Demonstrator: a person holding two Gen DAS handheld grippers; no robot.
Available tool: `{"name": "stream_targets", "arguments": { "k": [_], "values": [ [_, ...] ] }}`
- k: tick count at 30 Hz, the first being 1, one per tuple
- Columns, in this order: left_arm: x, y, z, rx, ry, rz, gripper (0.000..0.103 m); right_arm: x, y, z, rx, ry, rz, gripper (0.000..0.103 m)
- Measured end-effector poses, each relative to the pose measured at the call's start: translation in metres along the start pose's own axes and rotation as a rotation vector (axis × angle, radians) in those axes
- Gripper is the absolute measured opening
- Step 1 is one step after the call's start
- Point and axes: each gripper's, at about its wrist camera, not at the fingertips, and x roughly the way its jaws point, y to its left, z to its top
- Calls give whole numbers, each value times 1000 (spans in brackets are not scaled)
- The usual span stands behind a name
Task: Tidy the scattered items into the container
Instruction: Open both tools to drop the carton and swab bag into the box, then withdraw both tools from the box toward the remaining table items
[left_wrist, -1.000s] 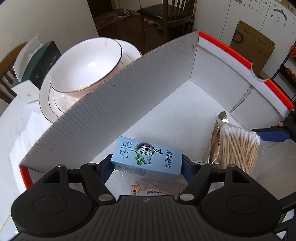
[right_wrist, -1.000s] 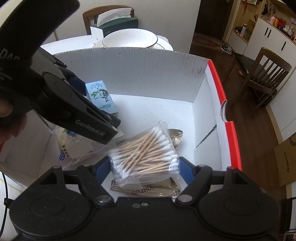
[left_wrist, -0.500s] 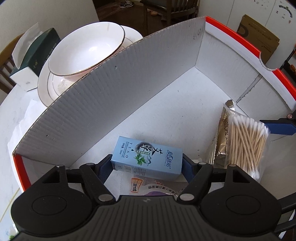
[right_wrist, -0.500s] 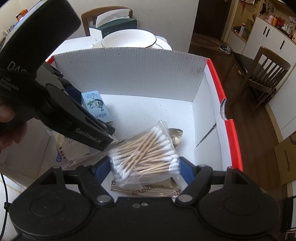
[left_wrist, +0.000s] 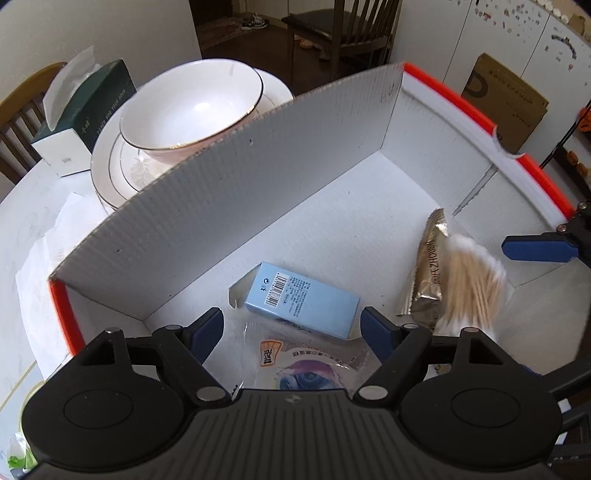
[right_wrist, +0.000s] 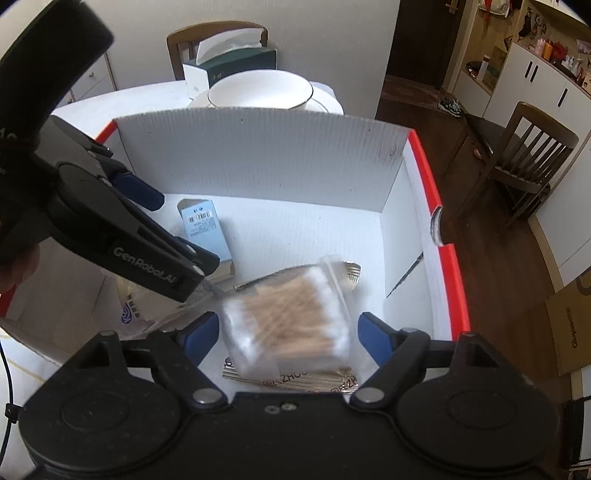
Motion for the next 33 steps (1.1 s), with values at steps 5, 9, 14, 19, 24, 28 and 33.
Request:
{"name": "stream_targets", "arguments": {
  "k": [5, 9, 14, 19, 24, 28, 33],
  "values": [
    [-21, 2, -5, -10, -58, -35, 81, -13, 0, 1, 2, -30, 15, 85],
    [-37, 3, -9, -25, -119, -60, 81, -27, 3, 2, -6, -61, 31, 87],
    [-64, 7, -19, -35, -202, -79, 81, -44, 8, 2, -2, -95, 44, 89],
    [-87, 13, -32, -39, -267, -82, 81, -61, 14, 1, 8, -129, 55, 92],
    [-105, 16, -49, -30, -317, -74, 81, -74, 21, 0, 14, -152, 58, 92],
    [-118, 17, -65, -30, -346, -66, 81, -80, 26, -2, 26, -171, 62, 95],
    [-132, 17, -89, -37, -375, -62, 81, -86, 33, -8, 61, -199, 69, 100]
  ]
}}
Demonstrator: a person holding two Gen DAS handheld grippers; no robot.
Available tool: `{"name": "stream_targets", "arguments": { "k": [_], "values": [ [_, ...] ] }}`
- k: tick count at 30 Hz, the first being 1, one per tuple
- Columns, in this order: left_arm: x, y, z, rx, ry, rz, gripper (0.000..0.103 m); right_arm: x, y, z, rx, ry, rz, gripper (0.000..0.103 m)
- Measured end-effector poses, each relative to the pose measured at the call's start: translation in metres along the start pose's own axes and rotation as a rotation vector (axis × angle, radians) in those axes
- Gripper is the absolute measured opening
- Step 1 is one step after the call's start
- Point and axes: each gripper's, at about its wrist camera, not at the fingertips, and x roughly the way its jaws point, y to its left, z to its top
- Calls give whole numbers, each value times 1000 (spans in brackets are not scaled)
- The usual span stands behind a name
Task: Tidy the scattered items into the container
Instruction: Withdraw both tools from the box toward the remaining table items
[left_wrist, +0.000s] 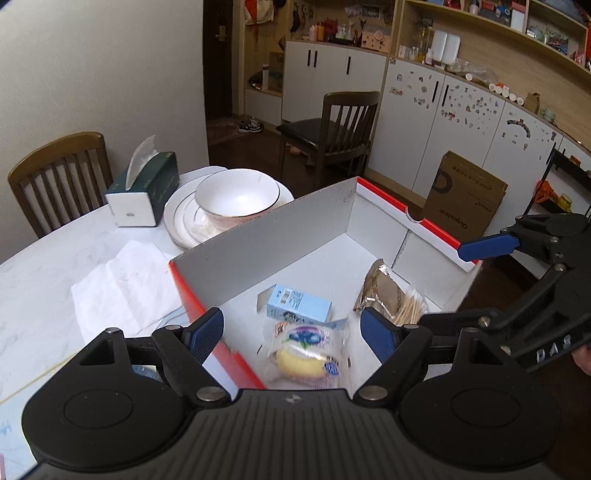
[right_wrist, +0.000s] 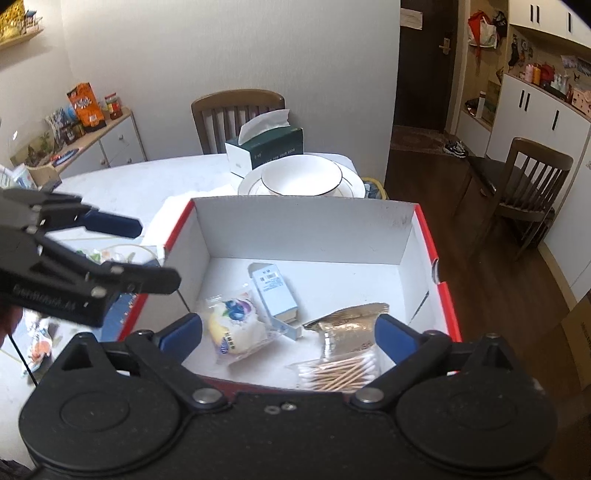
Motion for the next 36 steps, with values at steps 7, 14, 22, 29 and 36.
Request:
{"name": "stream_targets", "arguments": {
  "k": [7, 14, 22, 29, 36],
  "values": [
    [-25, 9, -31, -31, -13, -5, 81, -7, 22, -7, 25, -16, 14, 102],
    [-48, 32, -63, -85, -10, -1, 83, -10, 54, -9, 41, -36, 4, 102],
    [-72, 67, -101, -133, 5, 25, 102, -8, 107, -12, -4, -26, 34, 102],
    [-97, 108, -132, -184, 0, 80, 103, -1, 156, -19, -35, -3, 56, 102],
    [-118, 149, -161, -220, 5, 126, 103, 5, 202, -28, -49, 19, 83, 102]
  ]
}}
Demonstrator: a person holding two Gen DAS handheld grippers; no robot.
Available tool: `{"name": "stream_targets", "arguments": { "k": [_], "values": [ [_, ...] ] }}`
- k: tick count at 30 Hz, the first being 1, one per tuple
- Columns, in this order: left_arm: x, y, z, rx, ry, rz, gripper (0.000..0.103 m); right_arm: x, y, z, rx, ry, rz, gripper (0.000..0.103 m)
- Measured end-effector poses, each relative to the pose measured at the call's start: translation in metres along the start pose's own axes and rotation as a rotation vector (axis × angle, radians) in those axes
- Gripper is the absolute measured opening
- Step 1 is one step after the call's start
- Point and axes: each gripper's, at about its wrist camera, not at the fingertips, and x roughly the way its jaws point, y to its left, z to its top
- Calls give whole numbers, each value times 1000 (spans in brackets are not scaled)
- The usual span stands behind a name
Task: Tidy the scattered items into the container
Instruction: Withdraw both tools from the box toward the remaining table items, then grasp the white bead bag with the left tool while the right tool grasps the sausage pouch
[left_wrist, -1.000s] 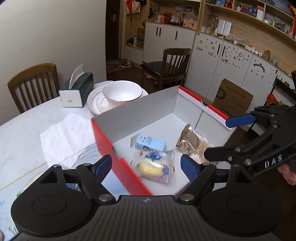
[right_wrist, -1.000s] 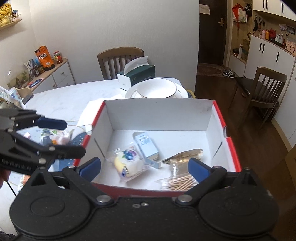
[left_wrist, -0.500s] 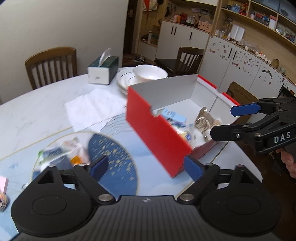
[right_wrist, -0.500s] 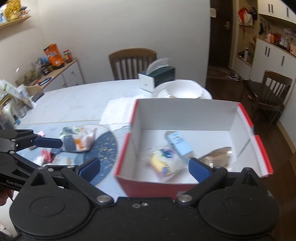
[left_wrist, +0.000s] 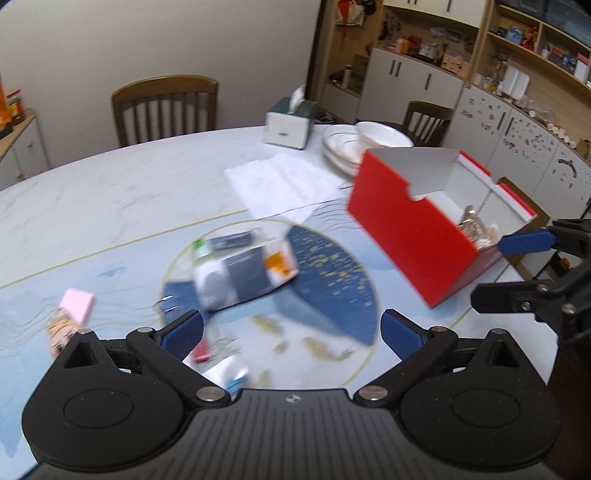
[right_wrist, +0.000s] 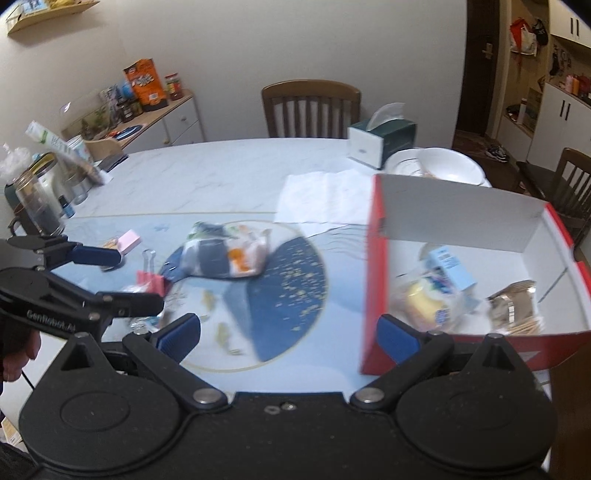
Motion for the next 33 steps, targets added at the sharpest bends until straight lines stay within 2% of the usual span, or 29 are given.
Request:
{"name": "stream_targets", "arguments": {
  "k": [12, 17, 24, 33],
  "values": [
    [-4, 57, -22, -26, 19, 94, 103, 23, 75, -12, -59, 23, 31, 102],
    [5, 66, -28, -23, 37, 127, 103, 39, 105, -18, -96, 29, 10, 102],
    [17, 73, -35, -11, 59, 140, 103, 62, 143, -32, -169, 69, 35, 102],
    [32, 77, -38, 2, 89, 142, 103, 98, 159, -39, -185, 139, 36, 102]
  ]
}}
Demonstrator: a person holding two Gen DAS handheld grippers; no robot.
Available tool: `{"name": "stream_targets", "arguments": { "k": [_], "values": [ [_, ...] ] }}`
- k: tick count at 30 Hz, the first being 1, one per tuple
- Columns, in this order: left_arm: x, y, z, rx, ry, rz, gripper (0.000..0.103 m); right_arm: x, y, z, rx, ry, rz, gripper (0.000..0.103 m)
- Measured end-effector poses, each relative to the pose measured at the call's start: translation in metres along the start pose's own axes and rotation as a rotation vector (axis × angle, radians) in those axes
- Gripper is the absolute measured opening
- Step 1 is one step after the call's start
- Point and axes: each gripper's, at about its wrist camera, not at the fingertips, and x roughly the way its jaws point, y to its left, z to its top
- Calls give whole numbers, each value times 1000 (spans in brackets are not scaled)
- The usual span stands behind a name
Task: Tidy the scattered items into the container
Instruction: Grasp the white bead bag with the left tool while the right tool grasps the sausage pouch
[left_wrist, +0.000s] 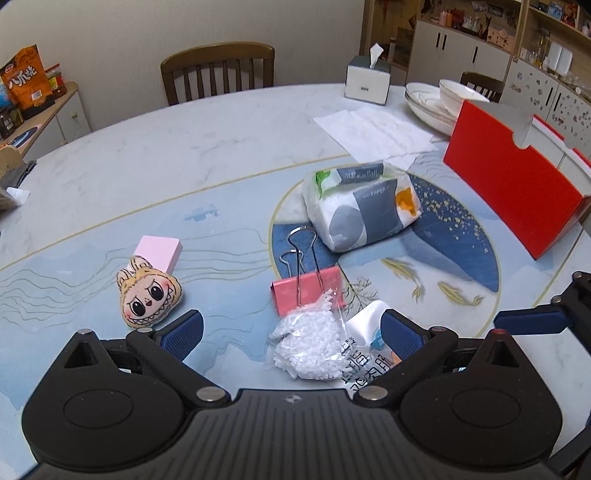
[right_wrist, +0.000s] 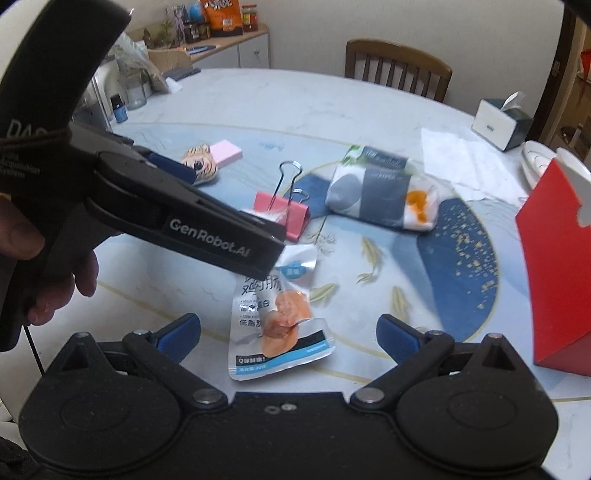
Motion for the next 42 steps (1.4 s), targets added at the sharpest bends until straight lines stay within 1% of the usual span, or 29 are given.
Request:
{"name": "stream_targets", "arguments": {
  "k": [7, 13, 15, 18, 23, 25, 27, 31, 33, 35, 40, 42],
  "values": [
    [12, 1, -4, 3, 27, -17, 103, 22, 6, -2, -35, 45, 0, 102],
    [20, 6, -5, -38, 47, -37, 102, 36, 7, 0, -47, 77, -1, 97],
    [21, 7, -5, -38, 50, -39, 102, 40, 7, 0, -52, 83, 1, 95],
    [23, 7, -6, -37, 53, -51, 101, 42, 7, 0, -54, 85, 11, 95],
    [26, 9, -6, -60, 61, -73, 96, 44, 6, 2, -55, 82, 25, 95],
    [27, 11, -5, -69, 60, -80, 91, 45, 5, 2, -58, 78, 29, 93],
    [27, 12, -5, -77, 62, -87, 83, 45, 4, 3, -61, 72, 30, 88],
    [27, 13, -2, -90, 60, -103, 73, 43, 2, 6, -59, 72, 27, 82],
    [26, 13, -2, -93, 59, -105, 65, 43, 2, 7, -57, 70, 26, 74],
    [26, 12, -2, -93, 60, -104, 59, 42, 1, 7, -55, 70, 26, 70],
    [24, 13, -2, -111, 64, -121, 50, 40, -1, 8, -61, 76, 27, 68],
    [23, 13, -2, -106, 61, -120, 45, 39, -2, 9, -59, 84, 29, 66]
  ]
}}
